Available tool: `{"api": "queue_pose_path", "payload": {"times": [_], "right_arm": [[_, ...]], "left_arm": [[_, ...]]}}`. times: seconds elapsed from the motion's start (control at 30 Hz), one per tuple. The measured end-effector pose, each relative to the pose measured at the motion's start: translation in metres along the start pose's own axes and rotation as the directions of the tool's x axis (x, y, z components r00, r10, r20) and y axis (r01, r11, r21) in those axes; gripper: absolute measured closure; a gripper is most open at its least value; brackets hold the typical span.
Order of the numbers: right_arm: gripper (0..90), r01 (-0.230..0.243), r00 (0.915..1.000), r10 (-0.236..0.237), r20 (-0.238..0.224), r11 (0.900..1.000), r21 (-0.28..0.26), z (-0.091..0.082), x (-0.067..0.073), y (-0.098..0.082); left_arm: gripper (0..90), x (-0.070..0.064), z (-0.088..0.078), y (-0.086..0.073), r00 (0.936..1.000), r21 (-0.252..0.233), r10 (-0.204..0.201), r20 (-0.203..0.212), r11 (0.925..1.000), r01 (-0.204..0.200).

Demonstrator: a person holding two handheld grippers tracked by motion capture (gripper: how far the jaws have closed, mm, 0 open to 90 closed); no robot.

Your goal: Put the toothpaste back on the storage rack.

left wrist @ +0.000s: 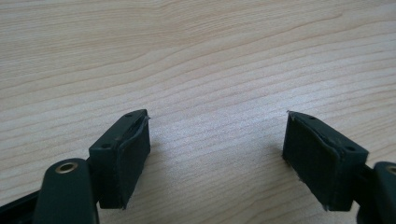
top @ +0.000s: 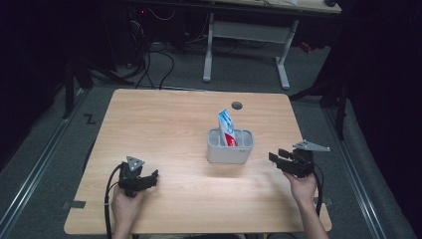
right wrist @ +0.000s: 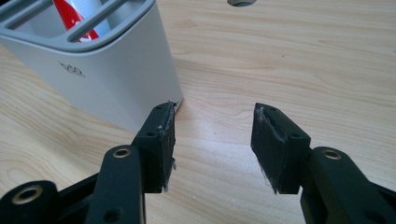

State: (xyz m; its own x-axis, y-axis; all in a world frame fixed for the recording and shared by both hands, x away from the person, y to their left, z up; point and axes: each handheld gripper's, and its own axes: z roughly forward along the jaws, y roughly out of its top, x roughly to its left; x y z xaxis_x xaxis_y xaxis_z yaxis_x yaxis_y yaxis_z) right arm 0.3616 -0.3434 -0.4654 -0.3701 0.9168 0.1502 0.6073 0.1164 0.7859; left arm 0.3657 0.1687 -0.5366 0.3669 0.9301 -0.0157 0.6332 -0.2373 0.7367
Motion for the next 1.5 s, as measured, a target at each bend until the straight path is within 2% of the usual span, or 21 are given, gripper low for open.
{"api": "queue_pose_path", "payload": {"times": [0.23, 0.37, 0.57, 0.83, 1.5], "right_arm": [[50.2, -0.002, 0.9999, 0.002, -0.012, 1.0, 0.007, 0.006, 0.005, -0.005], [50.1, 0.019, 0.9997, -0.019, -0.012, 1.0, 0.021, 0.011, 0.009, -0.007], [49.3, 0.005, 0.9999, -0.005, -0.011, 1.0, 0.029, 0.019, 0.01, -0.015], [46.2, 0.049, 0.9986, -0.05, 0.016, 0.997, 0.052, 0.027, 0.013, -0.017], [44.1, 0.071, 0.9955, -0.076, 0.058, 0.994, 0.082, 0.05, 0.018, -0.031]], "left_arm": [[23.6, 0.0, 0.0, 0.0, 1.0, 0.0, 0.0, 0.0, 1.0, 0.0], [23.6, 0.0, 0.0, 0.0, 1.0, 0.0, 0.0, 0.0, 1.0, 0.0], [23.6, 0.0, 0.0, 0.0, 1.0, 0.0, 0.001, 0.0, 1.0, -0.001], [23.6, 0.0, 0.0, 0.0, 1.0, 0.0, 0.0, 0.0, 1.0, 0.0], [23.6, 0.0, 0.0, 0.0, 1.0, 0.0, 0.0, 0.0, 1.0, 0.0]]}}
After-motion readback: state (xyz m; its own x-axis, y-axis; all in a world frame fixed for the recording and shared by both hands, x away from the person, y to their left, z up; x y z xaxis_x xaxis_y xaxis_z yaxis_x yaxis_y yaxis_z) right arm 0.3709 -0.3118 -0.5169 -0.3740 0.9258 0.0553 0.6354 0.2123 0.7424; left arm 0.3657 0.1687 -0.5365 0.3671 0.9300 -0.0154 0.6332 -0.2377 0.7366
